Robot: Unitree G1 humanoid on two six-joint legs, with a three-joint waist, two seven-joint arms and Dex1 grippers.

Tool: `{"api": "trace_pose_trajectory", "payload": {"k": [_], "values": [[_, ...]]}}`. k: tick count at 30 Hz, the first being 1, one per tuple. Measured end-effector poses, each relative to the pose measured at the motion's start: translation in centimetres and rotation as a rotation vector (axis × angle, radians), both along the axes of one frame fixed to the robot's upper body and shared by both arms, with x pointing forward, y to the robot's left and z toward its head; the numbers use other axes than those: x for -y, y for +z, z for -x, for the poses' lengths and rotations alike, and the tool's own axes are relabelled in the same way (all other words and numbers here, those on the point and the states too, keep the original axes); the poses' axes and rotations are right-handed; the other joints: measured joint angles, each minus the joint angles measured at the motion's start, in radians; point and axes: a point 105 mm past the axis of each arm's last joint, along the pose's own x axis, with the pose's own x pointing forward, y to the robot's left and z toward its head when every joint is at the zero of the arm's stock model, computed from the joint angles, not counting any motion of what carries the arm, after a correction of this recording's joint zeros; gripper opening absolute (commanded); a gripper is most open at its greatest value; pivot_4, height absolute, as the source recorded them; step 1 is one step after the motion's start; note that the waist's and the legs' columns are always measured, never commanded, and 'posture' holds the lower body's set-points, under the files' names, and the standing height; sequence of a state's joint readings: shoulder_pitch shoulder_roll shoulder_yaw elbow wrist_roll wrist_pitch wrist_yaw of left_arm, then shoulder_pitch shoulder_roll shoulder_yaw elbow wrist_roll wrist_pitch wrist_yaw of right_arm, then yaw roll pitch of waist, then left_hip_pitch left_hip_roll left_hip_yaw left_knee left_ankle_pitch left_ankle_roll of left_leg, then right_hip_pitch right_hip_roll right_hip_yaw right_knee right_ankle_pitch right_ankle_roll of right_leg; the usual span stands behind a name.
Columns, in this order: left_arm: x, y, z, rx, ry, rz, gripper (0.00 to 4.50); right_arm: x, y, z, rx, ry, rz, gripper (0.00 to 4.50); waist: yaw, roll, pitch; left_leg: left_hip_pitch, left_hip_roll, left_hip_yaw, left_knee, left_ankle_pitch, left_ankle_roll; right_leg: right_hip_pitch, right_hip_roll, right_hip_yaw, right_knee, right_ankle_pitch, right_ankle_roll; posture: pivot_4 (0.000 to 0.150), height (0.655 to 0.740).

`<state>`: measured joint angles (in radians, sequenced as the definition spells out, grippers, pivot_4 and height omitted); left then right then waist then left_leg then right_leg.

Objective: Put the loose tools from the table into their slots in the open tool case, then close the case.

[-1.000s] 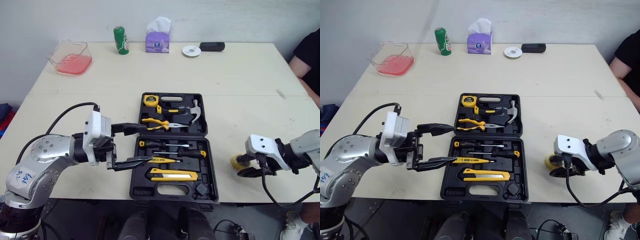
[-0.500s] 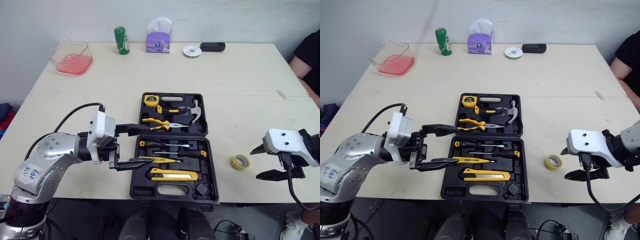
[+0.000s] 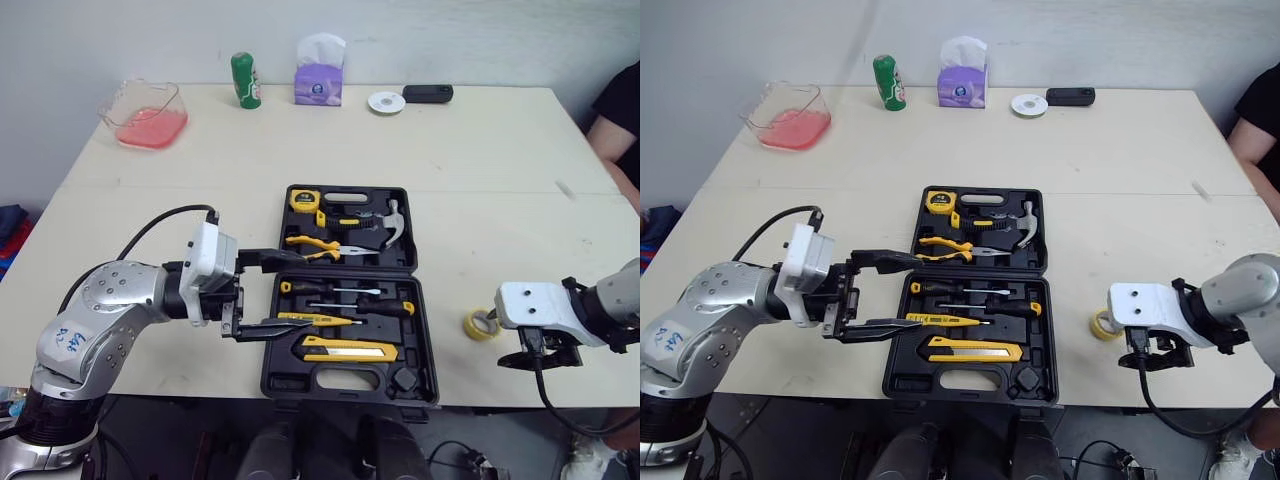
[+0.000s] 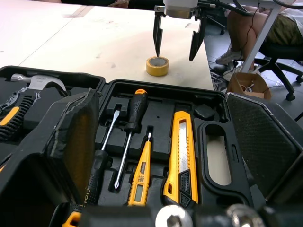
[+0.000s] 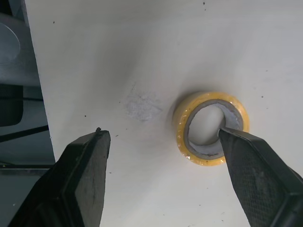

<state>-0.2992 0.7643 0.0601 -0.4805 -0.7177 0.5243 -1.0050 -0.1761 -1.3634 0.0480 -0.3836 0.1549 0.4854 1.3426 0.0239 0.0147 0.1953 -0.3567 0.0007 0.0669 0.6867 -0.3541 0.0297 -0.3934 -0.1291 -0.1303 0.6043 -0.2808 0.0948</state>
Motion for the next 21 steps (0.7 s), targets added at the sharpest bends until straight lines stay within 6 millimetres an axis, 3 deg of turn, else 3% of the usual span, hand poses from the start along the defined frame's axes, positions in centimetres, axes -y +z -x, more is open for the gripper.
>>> {"api": "trace_pose_trajectory", "payload": {"k": [18, 21], "values": [[0.2, 0.1, 0.2, 0.009, 0.007, -0.002, 4.50, 0.2, -1.8, -0.8, -0.042, -0.012, 0.034, 3.77, 0.000, 0.000, 0.000, 0.000, 0.000, 0.000, 0.000, 0.000, 0.000, 0.000, 0.000, 0.000, 0.000, 0.000, 0.000, 0.150, 0.7400], [0.3, 0.1, 0.3, 0.011, 0.007, -0.002, 4.50, 0.3, -1.8, -0.8, -0.042, -0.012, 0.039, 2.82, 0.000, 0.000, 0.000, 0.000, 0.000, 0.000, 0.000, 0.000, 0.000, 0.000, 0.000, 0.000, 0.000, 0.000, 0.000, 0.150, 0.7400]]}}
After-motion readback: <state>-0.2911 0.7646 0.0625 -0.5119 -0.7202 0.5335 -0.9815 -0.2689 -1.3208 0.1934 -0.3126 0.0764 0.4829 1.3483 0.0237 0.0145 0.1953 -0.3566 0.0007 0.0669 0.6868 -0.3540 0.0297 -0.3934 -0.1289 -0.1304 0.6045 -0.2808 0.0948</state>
